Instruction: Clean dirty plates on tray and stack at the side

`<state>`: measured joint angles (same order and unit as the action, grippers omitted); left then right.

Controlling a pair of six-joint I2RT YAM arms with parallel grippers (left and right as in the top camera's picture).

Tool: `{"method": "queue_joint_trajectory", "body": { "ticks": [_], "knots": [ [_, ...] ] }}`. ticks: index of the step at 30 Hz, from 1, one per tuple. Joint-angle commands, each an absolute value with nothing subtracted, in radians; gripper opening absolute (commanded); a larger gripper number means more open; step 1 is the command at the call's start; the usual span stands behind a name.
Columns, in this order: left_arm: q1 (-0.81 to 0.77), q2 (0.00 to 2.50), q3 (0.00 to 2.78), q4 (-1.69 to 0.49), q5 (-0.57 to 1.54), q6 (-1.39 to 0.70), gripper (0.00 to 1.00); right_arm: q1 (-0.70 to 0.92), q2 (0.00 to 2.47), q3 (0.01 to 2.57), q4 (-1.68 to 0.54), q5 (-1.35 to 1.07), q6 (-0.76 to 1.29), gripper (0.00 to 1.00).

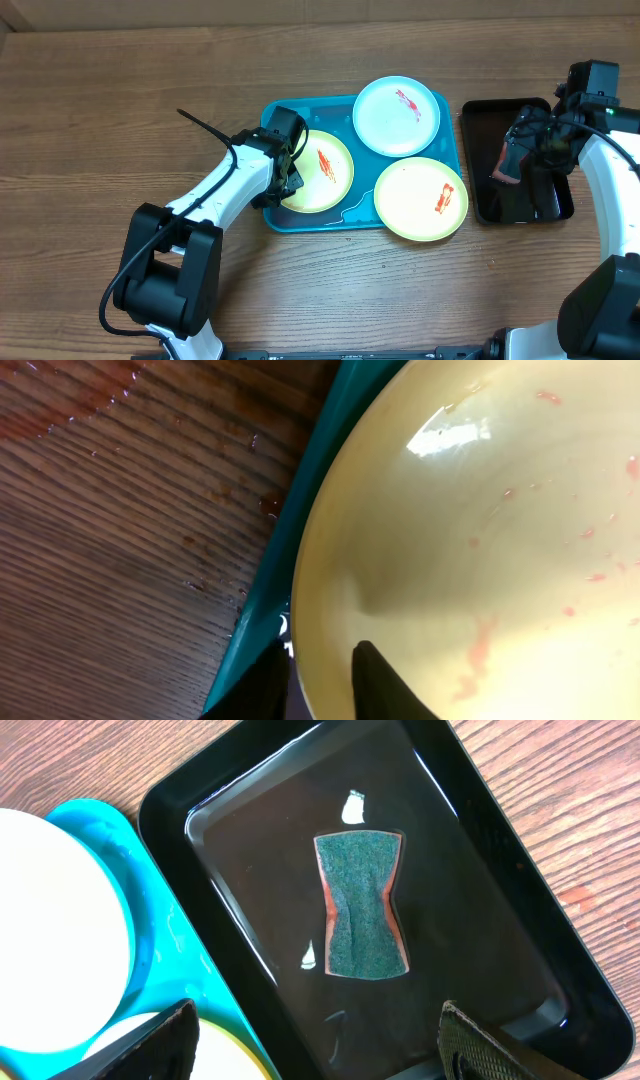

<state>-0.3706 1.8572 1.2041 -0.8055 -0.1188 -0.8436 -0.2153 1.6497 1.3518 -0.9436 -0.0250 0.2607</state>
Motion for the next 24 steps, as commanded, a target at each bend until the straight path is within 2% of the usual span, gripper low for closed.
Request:
{"method": "queue_joint_trajectory", "body": {
  "ticks": [1,4,8,14,24],
  "knots": [
    [-0.365,1.876,1.173,-0.793,-0.111,-0.872,0.26,-0.22,1.647,1.369,-0.945,-0.016,0.253,0.78],
    [-0.364,1.876,1.135,-0.748,-0.101,-0.884,0.27,-0.22,1.647,1.368,-0.945,-0.015,0.253,0.78],
    [-0.357,1.876,1.13,-0.731,-0.084,-0.883,0.22,-0.22,1.647,1.367,-0.945,-0.016,0.253,0.78],
    [-0.357,1.876,1.13,-0.709,-0.097,-0.867,0.04,-0.22,1.647,1.365,-0.945,-0.016,0.254,0.78],
    [-0.326,1.876,1.132,-0.697,-0.115,-0.83,0.04,-0.22,1.67,1.343,-0.928,-0.017,0.255,0.77]
  ]
}}
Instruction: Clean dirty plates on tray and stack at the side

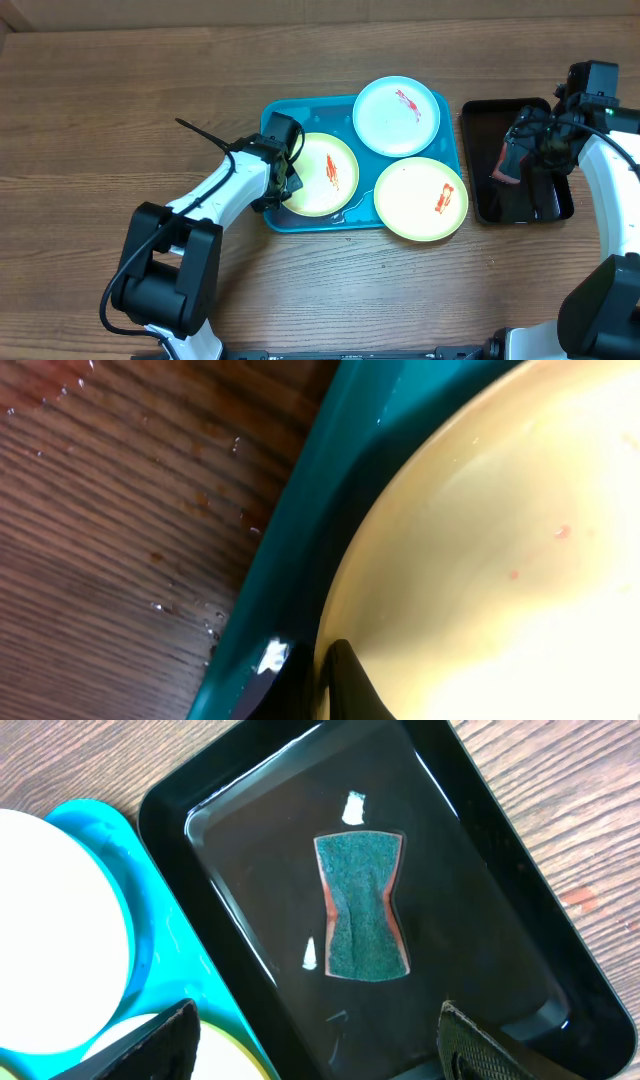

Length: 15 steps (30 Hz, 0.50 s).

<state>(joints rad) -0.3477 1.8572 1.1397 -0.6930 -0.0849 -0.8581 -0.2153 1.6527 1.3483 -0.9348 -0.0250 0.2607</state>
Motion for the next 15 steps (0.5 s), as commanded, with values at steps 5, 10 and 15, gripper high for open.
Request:
{"method": "queue_joint_trajectory", "body": {
  "ticks": [5,10,15],
  "knots": [
    [-0.306,1.876,1.133,-0.687,-0.115,-0.83,0.04,-0.22,1.722,1.343,-0.926,-0.021,0.254,0.77],
    [-0.305,1.876,1.133,-0.67,-0.113,-0.784,0.17,-0.22,1.742,1.343,-0.925,-0.028,0.253,0.77],
    [-0.307,1.877,1.132,-0.637,-0.114,-0.748,0.23,-0.22,1.742,1.344,-0.928,-0.028,0.253,0.77]
  ]
}}
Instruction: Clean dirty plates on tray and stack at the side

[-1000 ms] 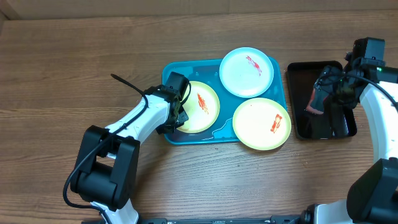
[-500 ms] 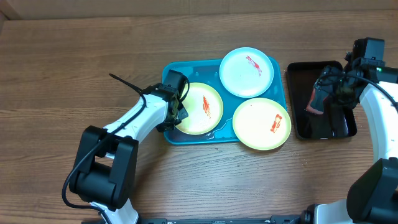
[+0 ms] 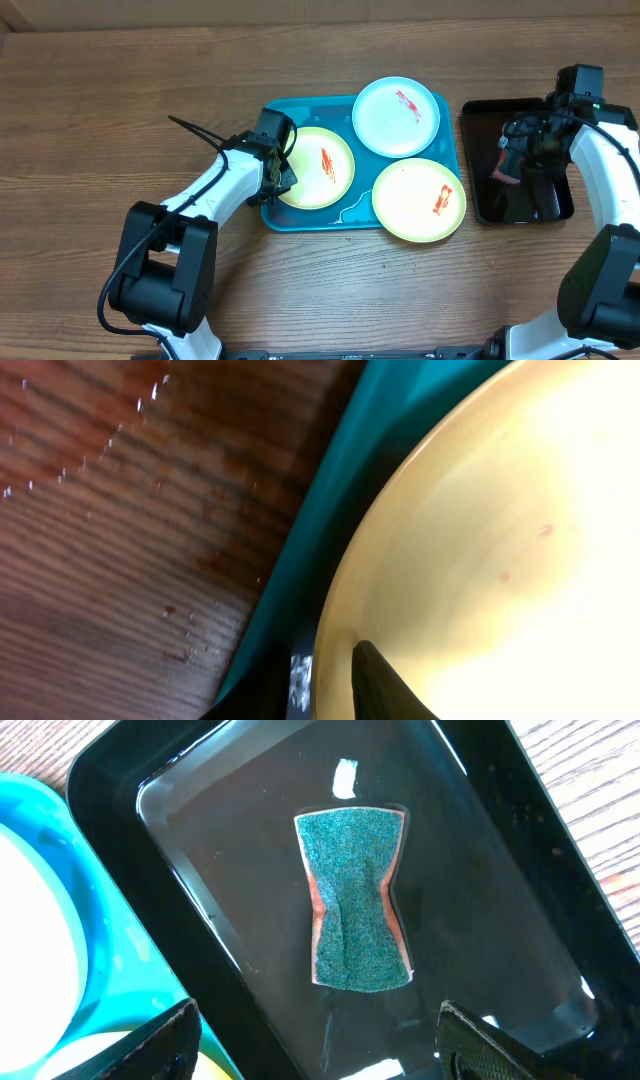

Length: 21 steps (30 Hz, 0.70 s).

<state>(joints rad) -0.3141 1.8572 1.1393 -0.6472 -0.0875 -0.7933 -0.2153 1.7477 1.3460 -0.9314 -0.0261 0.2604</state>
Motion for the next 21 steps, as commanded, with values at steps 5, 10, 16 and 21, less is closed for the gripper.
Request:
{"method": "queue_joint_trajectory", "body": {
  "ticks": [5,10,16,21],
  "knots": [
    [-0.307,1.877,1.132,-0.624,-0.114,-0.74,0.11,-0.22,1.742,1.344,-0.926,-0.031,0.234,0.77],
    [-0.307,1.877,1.132,-0.627,-0.113,-0.74,0.04,-0.22,1.742,1.344,-0.926,-0.031,0.234,0.77],
    [-0.307,1.877,1.132,-0.627,-0.107,-0.74,0.04,-0.22,1.742,1.344,-0.937,-0.036,0.235,0.77],
    [-0.307,1.877,1.132,-0.629,-0.095,-0.74,0.04,-0.22,1.742,1.344,-0.942,-0.072,0.236,0.77]
  ]
}}
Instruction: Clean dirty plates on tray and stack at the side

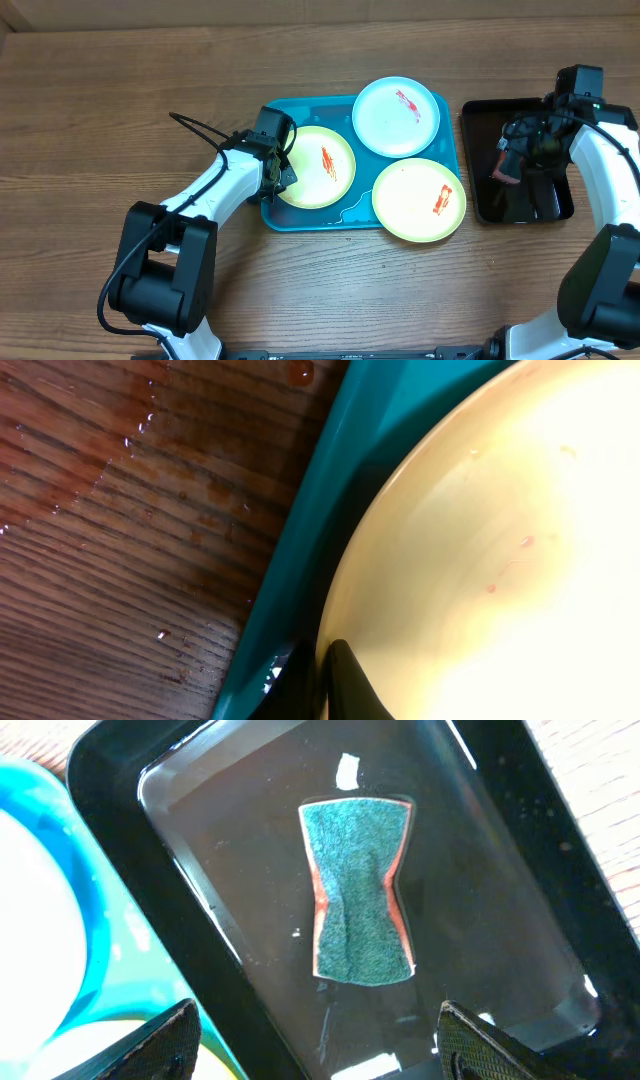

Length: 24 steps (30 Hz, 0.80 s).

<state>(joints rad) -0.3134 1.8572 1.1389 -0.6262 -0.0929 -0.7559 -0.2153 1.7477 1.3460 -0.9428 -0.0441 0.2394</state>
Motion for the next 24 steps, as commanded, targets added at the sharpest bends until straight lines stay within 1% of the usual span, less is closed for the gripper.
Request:
{"method": "queue_joint_trajectory", "body": {
  "ticks": [1,10,19,24],
  "knots": [
    [-0.307,1.877,1.132,-0.629,-0.095,-0.74,0.04,-0.22,1.742,1.344,-0.942,-0.081,0.236,0.77],
    [-0.307,1.877,1.132,-0.635,-0.096,-0.74,0.04,-0.22,1.742,1.345,-0.95,-0.119,0.239,0.77],
    [-0.307,1.877,1.132,-0.638,-0.096,-0.74,0.04,-0.22,1.744,1.452,-1.082,-0.114,0.228,0.78],
    [-0.307,1.877,1.132,-0.646,-0.096,-0.74,0.04,-0.22,1.766,1.468,-1.075,-0.115,0.228,0.78]
  ]
}}
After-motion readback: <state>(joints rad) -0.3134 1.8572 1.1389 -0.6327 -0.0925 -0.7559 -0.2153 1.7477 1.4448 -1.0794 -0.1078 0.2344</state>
